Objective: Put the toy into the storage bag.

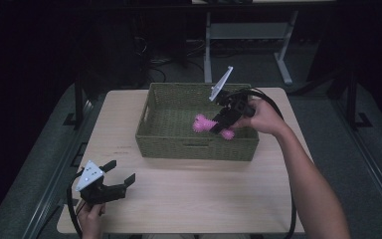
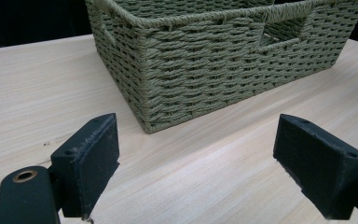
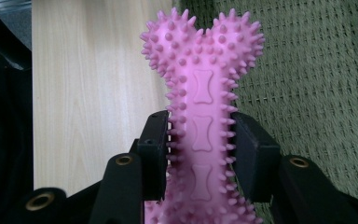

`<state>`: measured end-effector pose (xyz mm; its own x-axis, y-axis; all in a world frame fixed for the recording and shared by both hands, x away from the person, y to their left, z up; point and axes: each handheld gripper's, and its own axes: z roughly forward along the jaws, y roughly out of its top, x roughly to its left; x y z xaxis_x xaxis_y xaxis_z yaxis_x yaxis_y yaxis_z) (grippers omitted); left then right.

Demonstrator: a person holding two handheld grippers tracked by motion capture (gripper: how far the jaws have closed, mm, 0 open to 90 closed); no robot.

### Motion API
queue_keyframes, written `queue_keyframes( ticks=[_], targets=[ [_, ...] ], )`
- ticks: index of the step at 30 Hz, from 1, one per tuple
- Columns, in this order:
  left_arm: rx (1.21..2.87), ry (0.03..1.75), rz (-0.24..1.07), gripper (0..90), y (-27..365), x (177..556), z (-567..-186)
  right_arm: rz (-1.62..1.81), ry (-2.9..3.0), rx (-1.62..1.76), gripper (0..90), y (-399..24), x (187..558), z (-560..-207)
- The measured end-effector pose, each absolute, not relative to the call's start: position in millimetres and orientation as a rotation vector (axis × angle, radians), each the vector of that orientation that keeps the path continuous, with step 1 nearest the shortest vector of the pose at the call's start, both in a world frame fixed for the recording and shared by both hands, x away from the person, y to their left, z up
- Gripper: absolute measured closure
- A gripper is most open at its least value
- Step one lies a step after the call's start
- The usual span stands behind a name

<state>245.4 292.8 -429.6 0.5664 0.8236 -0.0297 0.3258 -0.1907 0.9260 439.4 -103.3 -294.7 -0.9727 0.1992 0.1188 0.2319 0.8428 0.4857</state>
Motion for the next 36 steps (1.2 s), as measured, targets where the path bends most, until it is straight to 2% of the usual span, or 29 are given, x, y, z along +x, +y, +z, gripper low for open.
queue_keyframes(
  ticks=[36],
  targets=[
    [1.764,0.947,0.602,13.8,293,244,-428,-0.681,-2.929,-0.49,58.3,-102,483,-326]
  ],
)
